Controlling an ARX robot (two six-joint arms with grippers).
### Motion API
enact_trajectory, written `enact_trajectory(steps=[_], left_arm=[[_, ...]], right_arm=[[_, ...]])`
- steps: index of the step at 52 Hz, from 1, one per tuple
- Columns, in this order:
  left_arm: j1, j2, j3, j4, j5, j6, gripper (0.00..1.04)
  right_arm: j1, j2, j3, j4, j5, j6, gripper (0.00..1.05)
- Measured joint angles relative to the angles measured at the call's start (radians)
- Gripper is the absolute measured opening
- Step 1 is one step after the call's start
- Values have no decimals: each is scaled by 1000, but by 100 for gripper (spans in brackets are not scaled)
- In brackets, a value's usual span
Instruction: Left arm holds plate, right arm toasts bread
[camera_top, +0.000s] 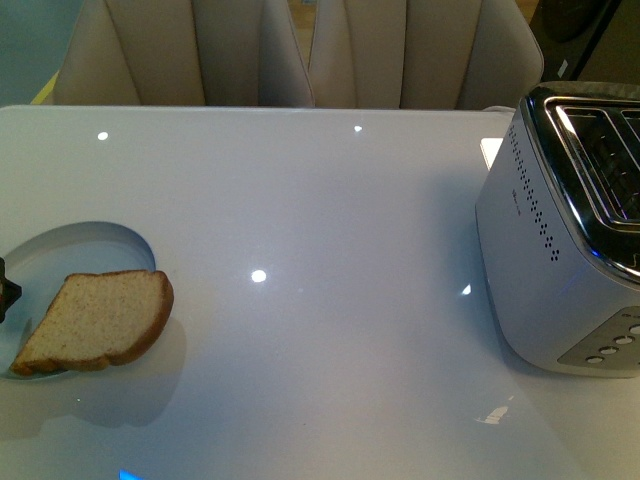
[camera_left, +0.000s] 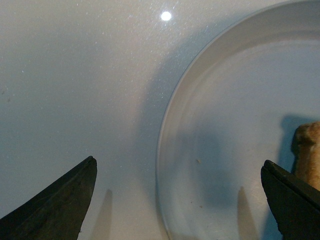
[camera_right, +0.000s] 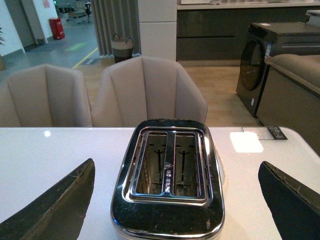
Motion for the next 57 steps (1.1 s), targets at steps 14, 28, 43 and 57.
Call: enact_trajectory(steps=[14, 28, 43, 57], left_arm=[[-6, 39, 1, -19, -20, 22, 98], [-21, 57, 16, -45, -52, -7, 67], [-26, 60, 33, -93, -55, -44, 25], [24, 50, 54, -143, 40, -212, 4]], right_arm=[[0, 0, 0, 0, 0, 0, 96], [0, 0, 0, 0, 0, 0, 96], [0, 0, 0, 0, 0, 0, 96], [0, 0, 0, 0, 0, 0, 96]])
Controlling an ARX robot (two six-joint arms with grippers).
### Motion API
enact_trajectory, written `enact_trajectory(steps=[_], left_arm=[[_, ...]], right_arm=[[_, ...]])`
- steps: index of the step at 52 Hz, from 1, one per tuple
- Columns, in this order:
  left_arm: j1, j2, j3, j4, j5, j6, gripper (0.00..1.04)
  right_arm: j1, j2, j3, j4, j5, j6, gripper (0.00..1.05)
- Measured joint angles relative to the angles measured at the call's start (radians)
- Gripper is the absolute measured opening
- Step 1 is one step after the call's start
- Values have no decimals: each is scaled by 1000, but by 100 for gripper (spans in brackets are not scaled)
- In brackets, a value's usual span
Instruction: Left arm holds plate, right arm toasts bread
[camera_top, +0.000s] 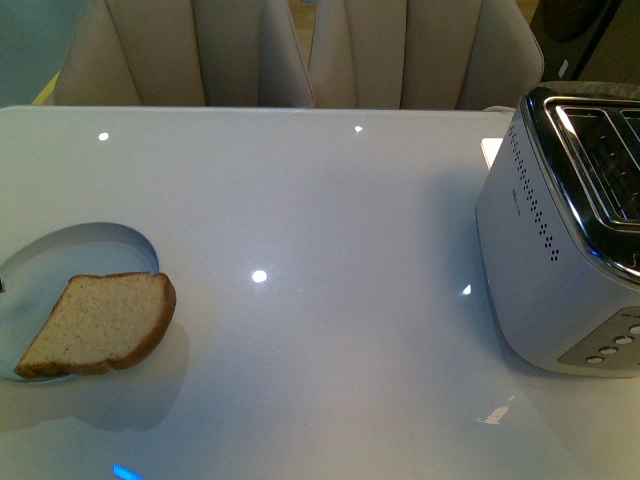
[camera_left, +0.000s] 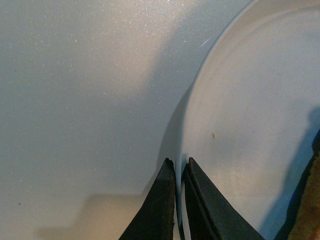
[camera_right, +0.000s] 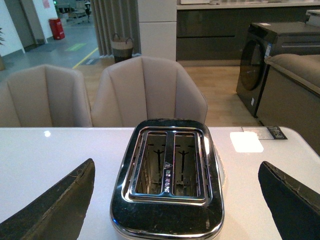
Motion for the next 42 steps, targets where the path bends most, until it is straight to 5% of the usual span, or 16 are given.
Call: enact_trajectory(steps=[21, 42], left_arm=[[79, -82, -45, -30, 121, -214, 3], [55, -253, -96, -51, 177, -344, 3]], right_arm=[[0, 0, 0, 0, 0, 0, 96], [0, 0, 0, 0, 0, 0, 96]])
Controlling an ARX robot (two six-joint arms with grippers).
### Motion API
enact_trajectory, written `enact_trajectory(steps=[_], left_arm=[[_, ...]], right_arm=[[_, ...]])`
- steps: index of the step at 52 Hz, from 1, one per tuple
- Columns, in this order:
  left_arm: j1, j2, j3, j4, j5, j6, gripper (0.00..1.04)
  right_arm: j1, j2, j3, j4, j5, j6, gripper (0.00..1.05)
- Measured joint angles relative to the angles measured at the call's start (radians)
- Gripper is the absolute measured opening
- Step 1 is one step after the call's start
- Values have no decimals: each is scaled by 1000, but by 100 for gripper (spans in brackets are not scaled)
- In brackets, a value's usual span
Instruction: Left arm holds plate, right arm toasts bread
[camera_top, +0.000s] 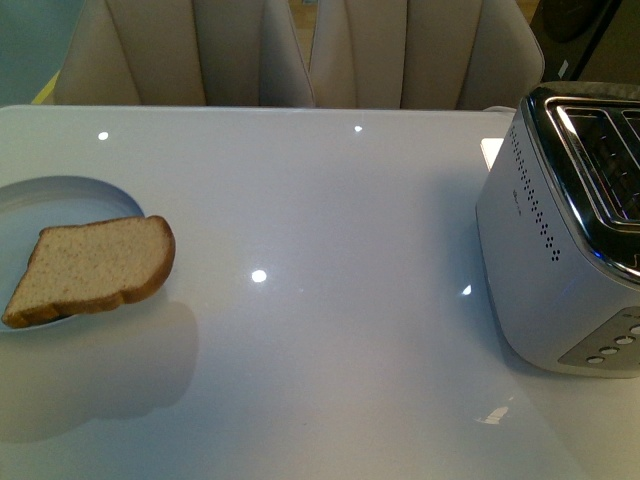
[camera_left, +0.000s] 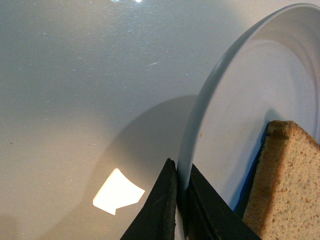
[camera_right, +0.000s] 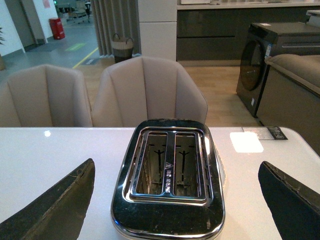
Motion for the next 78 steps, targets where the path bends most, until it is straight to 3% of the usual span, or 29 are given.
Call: enact_trajectory(steps=[9, 20, 48, 64, 78], left_arm=[[-73, -109, -9, -41, 14, -85, 3], [-224, -274, -6, -122, 12, -199, 3], [-620, -436, 83, -241, -122, -494, 3], [-703, -474, 100, -262, -145, -594, 3], [-727, -506, 113, -268, -144, -610, 3]], right_arm=[[0, 0, 0, 0, 0, 0, 96], [0, 0, 0, 0, 0, 0, 96], [0, 0, 0, 0, 0, 0, 96], [0, 0, 0, 0, 0, 0, 96], [0, 0, 0, 0, 0, 0, 96]])
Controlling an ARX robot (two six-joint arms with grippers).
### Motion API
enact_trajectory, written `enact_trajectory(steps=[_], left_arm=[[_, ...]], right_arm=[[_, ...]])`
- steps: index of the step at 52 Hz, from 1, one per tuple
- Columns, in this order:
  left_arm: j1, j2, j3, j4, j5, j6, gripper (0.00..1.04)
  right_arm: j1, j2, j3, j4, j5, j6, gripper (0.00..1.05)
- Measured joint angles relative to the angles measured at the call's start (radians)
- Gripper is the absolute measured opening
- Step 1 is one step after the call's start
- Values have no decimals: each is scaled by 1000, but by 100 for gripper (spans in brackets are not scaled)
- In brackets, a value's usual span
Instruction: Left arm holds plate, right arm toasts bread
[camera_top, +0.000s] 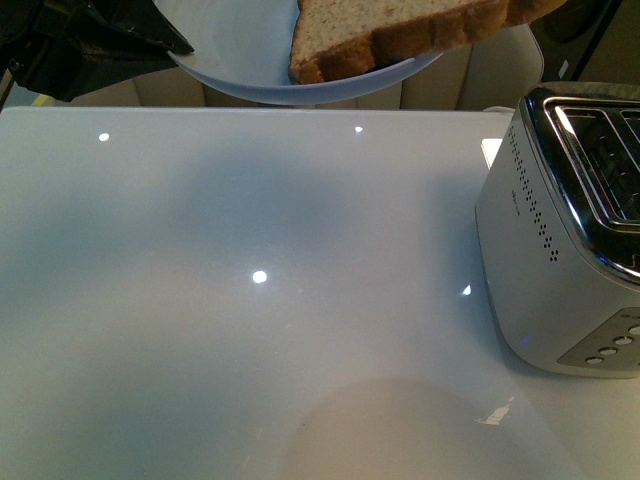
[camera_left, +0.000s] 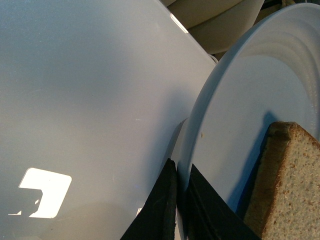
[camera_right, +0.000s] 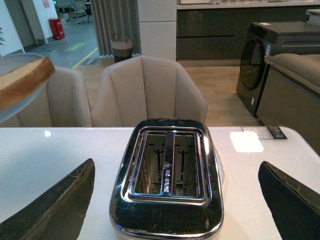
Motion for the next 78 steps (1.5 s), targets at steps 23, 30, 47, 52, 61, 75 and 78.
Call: enact_trajectory(steps=[23, 30, 47, 52, 61, 75, 78], left_arm=[[0, -1, 1, 0, -1, -6, 3], [-1, -1, 1, 0, -3, -8, 3], [-1, -1, 1, 0, -1, -8, 3], [-1, -1, 1, 0, 0, -8, 3], [-1, -1, 1, 0, 0, -8, 3], [-1, -1, 2, 0, -1, -8, 3], [-1, -1, 2, 0, 0, -8, 3]], right_arm=[[39, 225, 127, -342, 31, 161, 96], [135, 393, 155, -252, 85, 232, 96], [307, 943, 441, 109, 31, 426, 96], [328, 1077, 524, 163, 14, 504, 96], [333, 1225, 633, 223, -39, 650, 96], [338, 1282, 692, 255, -79, 756, 96], [341, 1292, 694, 261, -84, 774, 96]])
